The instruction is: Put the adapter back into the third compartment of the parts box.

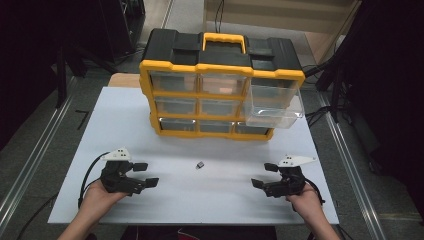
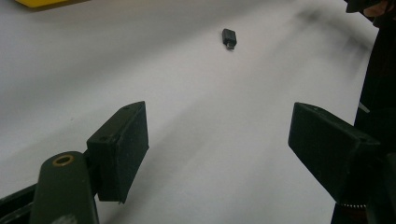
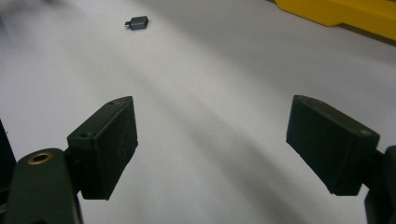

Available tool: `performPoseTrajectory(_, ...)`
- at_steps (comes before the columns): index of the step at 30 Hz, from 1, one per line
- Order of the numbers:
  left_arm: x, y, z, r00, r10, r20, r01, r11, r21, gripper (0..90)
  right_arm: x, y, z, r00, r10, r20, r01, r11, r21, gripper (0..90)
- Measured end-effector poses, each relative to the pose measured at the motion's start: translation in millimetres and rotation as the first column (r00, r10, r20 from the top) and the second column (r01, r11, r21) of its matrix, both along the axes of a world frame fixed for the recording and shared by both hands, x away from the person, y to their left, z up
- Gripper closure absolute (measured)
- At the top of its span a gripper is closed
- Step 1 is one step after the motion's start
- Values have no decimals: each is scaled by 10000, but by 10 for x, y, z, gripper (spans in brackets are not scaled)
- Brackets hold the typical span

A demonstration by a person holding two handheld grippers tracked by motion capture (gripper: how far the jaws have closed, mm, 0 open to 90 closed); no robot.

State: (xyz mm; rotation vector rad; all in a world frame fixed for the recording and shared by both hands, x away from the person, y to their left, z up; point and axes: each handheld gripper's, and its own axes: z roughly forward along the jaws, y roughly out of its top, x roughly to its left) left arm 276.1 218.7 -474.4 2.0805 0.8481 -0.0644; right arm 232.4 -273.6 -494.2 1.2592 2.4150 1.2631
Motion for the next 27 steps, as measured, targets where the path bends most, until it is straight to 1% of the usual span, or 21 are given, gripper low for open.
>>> performPoseTrajectory(4,5,-10,12,10000,-50,-24,50,9999,96,218,3,5,-5,10000,68,11,-68,10000,-64,147)
performPoseTrajectory(5,6,-8,23,9998,-166,-132,164,9998,-128,234,4,6,-6,10000,86,0,-86,10000,-47,147)
performPoseTrajectory(8,10,-15,26,9995,-241,-192,238,9996,-137,248,4,9,-7,10000,87,-21,-87,10000,-46,147)
performPoseTrajectory(9,18,-28,29,9992,-371,-167,369,9993,-96,248,5,11,-7,9999,103,-30,-103,9999,-52,147)
performPoseTrajectory(14,38,-67,46,9990,-432,-60,433,9990,64,248,5,22,-7,9999,112,-43,-112,9999,-70,147)
performPoseTrajectory(15,49,-74,53,9986,-529,-17,530,9986,90,248,5,23,-8,9999,132,-44,-132,9999,-92,147)
performPoseTrajectory(18,63,-118,97,9981,-604,146,599,9977,317,248,6,22,-9,9999,137,-46,-138,9999,-104,147)
performPoseTrajectory(22,83,-163,141,9966,-768,284,758,9965,342,248,4,23,-8,9999,152,-37,-153,9998,-98,147)
performPoseTrajectory(23,104,-202,167,9959,-826,374,811,9959,408,248,7,27,-11,9998,174,-49,-174,9998,-112,147)
performPoseTrajectory(25,118,-222,175,9957,-856,367,842,9958,372,247,7,29,-11,9998,174,-32,-174,9998,-124,147)
performPoseTrajectory(26,147,-261,184,9959,-865,268,857,9959,283,248,7,33,-10,9998,201,-58,-202,9997,-113,147)
performPoseTrajectory(27,147,-261,184,9959,-865,268,857,9959,283,248,7,33,-10,9998,201,-58,-202,9997,-113,147)
